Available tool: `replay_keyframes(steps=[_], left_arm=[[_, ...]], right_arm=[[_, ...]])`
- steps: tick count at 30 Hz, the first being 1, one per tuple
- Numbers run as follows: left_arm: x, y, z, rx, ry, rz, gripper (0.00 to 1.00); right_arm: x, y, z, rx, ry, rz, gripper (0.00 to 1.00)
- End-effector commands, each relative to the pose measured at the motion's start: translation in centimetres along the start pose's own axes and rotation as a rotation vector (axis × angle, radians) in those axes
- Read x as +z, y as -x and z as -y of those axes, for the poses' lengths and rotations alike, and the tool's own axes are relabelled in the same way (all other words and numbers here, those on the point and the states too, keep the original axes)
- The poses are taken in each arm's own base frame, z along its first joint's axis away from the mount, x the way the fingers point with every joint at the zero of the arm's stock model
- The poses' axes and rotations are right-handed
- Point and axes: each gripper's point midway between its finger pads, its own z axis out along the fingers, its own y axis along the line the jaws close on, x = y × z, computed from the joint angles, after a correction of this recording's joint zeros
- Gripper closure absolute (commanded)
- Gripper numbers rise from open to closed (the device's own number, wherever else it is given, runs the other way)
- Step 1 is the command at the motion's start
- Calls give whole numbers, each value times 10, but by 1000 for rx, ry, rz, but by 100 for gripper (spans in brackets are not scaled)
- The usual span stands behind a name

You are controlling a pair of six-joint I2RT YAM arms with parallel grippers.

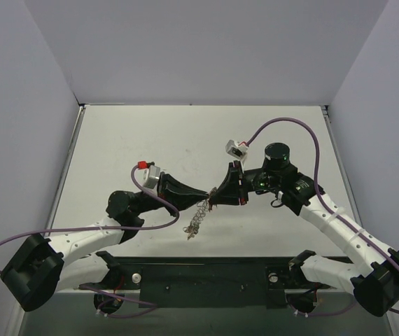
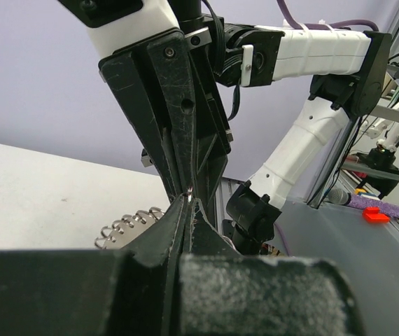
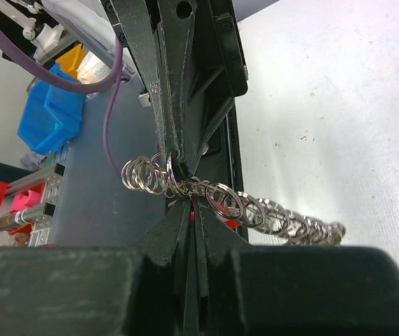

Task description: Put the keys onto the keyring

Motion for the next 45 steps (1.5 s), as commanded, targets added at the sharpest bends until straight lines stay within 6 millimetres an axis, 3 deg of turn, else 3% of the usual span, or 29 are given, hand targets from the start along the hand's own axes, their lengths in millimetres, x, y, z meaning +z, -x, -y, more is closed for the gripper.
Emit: replay_keyframes(steps=[1,16,21,25,32,36,45], left_arm=[[5,101,63,290,-224,335,100],[7,103,72,275,-270,318,100],[1,92,59,261,-220,296,100],[-1,79,47,246,-177,256,100],[-3,67,41,221,-158,227,100],[-2,65,40,212,-163,223,100],[-1,61,37,179,-175,224,100]], right_arm=[[5,5,-11,10,59,17,100],[3,25,0,28,-12,77,100],[-6,27,-8,-45,13,61,80],[-14,9,-17,-149,38,-25,72],[-22,14,-12,-325,-1,-26,57],[-21,15,-1,-391,-45,-47,56],[-9,21,-1,-406,-27,-56,59]])
